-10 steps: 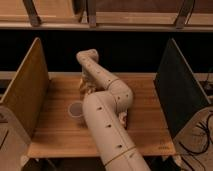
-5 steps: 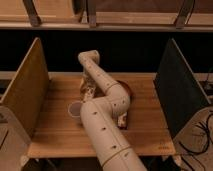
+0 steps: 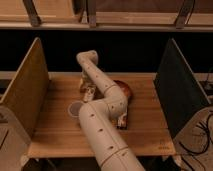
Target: Stand the bottle upright
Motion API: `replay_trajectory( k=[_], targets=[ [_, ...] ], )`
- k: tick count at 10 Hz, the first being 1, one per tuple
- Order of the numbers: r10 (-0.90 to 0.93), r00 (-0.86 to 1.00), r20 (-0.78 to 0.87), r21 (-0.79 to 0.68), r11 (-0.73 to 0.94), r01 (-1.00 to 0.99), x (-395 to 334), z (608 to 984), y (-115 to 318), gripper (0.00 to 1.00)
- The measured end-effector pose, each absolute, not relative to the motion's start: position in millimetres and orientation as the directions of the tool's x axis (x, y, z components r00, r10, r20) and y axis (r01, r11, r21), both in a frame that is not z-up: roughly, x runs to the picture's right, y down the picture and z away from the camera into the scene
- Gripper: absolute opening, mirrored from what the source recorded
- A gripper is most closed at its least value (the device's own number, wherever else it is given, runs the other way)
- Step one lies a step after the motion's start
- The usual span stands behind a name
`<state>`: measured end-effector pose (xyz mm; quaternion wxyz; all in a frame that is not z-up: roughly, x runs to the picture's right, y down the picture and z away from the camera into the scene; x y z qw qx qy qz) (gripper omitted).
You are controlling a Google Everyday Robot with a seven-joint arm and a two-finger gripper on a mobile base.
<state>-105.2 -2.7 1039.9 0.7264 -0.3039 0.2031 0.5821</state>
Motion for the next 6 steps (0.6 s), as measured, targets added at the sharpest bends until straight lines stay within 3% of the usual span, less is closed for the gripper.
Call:
replay_trajectory(
  k=[6],
  targets=[
    [0.750, 0.259, -0.609, -0.216, 0.157, -0.964, -102, 1045, -15, 0.08]
  ],
)
